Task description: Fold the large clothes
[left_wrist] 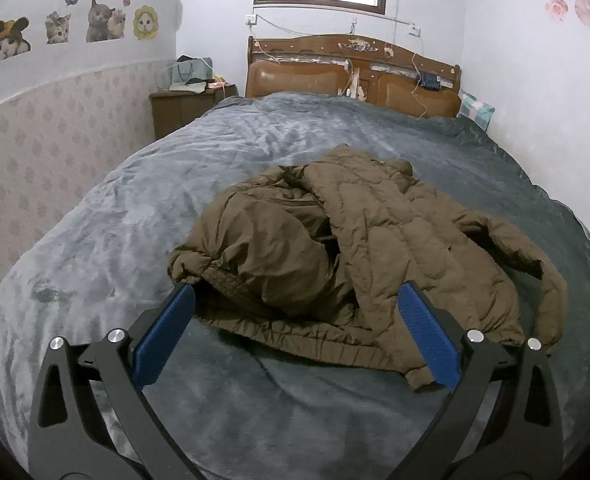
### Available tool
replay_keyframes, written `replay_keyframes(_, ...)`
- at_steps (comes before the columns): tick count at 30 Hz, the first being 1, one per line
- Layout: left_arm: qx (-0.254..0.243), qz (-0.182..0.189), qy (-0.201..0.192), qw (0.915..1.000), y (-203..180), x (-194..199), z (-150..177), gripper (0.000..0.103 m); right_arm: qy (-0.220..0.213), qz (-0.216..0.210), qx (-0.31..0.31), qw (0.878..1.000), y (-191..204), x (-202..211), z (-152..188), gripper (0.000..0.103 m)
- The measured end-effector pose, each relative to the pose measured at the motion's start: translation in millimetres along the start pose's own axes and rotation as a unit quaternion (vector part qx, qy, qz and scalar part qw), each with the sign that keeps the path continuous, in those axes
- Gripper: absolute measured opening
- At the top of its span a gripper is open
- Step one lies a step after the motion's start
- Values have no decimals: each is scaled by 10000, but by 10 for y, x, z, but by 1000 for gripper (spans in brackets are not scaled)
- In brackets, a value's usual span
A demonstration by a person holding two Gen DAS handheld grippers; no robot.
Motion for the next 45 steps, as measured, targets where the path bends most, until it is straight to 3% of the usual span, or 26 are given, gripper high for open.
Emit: replay_keyframes(45,-134,-227,-36,9996,69,47,-13,100,127,244,43,9996,-47,-64,57,101)
Point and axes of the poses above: each gripper's, at about its wrist camera, not at the fingertips, and x roughly against the way its jaws point, y to its left, z to its underside, the point moved 8 cm from there along -x, roughly the way its jaws point, and after that the axes turned 12 degrees about -y, right-handed, at the moved point
